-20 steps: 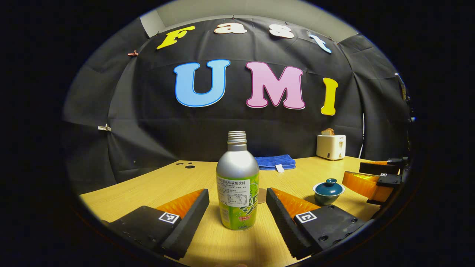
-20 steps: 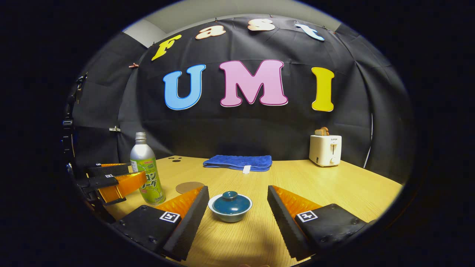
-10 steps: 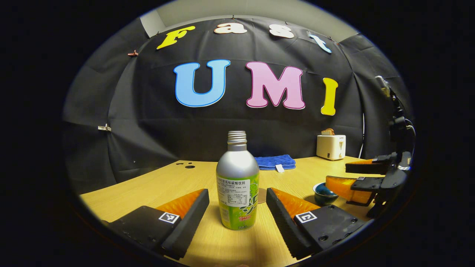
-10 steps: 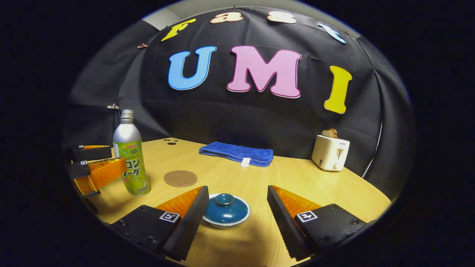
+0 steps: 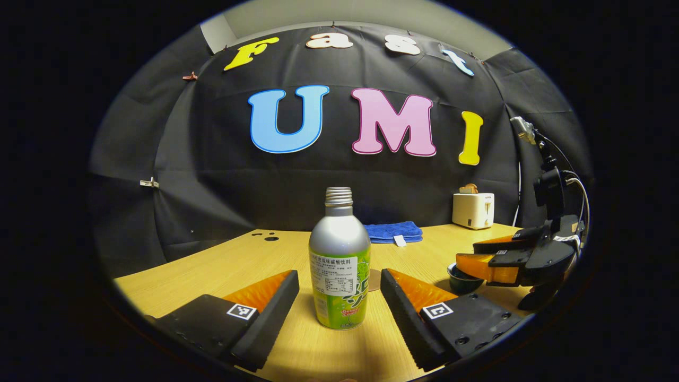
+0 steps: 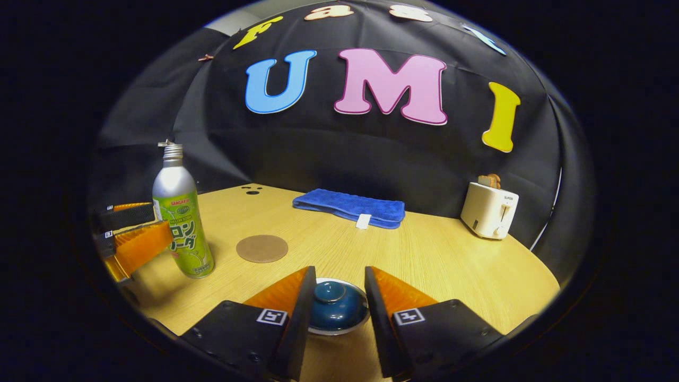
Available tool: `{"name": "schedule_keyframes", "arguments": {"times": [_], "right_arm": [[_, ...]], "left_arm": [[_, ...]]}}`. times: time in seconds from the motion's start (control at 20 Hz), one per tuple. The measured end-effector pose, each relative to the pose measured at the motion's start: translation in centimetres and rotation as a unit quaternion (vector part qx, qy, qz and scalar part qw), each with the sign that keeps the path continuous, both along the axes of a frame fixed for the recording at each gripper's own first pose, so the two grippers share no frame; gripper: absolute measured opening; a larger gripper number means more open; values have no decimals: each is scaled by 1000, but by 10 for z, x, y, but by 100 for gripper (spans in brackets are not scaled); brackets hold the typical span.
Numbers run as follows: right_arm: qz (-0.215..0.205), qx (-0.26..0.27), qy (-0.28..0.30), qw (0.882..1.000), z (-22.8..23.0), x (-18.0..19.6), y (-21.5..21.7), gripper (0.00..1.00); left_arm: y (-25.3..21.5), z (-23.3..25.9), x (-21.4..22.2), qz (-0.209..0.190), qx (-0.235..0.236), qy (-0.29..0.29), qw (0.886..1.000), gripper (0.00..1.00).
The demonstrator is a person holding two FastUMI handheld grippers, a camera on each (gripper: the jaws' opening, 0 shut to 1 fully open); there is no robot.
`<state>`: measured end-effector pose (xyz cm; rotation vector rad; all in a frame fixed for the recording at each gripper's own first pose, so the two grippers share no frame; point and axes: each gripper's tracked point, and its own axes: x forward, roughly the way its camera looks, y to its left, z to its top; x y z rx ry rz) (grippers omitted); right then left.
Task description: Open the teacup lid with one hand, grasp the water bottle and pour water into the teacup with the other hand; after pouring, place the water bottle on the coaster and then close the teacup lid.
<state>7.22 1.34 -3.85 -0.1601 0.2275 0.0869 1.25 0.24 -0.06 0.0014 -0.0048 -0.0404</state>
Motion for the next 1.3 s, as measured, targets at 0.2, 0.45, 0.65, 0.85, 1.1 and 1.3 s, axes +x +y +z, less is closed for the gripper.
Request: {"name": "schedule_keyframes", "arguments": {"times": [0.2, 0.45, 0.65, 0.85, 1.1, 1.3], "right_arm": [[9, -14, 5, 1000, -2, 0, 4, 41], [17, -14, 5, 1000, -1, 0, 4, 30], [13, -8, -2, 1000, 2, -2, 2, 27], [10, -9, -33, 999, 13, -8, 2, 27], [-4, 22, -74, 997, 26, -18, -10, 27], [-20, 72, -90, 993, 31, -26, -26, 27]], "left_arm": [[-1, 0, 0, 0, 0, 0, 1000, 98], [-1, 0, 0, 0, 0, 0, 1000, 98], [-1, 0, 1, 0, 0, 0, 1000, 98], [-1, 1, 0, 0, 0, 0, 1000, 98], [-7, 0, 3, -19, 0, 0, 1000, 98], [-5, 0, 14, -16, 1, -1, 1000, 98]]}}
